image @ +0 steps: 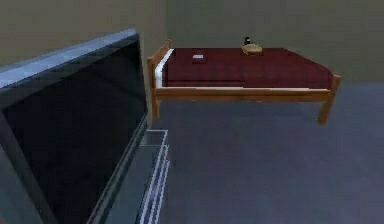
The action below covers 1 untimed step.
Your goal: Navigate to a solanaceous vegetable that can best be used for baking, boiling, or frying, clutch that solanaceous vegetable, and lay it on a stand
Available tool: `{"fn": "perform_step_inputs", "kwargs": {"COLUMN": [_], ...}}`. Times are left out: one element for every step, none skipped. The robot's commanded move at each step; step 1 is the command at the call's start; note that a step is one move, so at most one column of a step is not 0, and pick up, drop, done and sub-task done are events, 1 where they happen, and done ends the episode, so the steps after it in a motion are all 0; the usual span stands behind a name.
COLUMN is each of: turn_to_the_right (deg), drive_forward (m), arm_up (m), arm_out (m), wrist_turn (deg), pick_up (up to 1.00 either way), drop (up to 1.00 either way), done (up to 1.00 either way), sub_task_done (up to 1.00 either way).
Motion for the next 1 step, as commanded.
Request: {"fn": "perform_step_inputs", "kwargs": {"turn_to_the_right": [0.0], "drive_forward": [0.30], "arm_up": [0.00], "arm_out": [0.00], "wrist_turn": [0.0], "pick_up": [0.00], "drop": [0.00], "done": [0.00], "sub_task_done": [0.00]}}
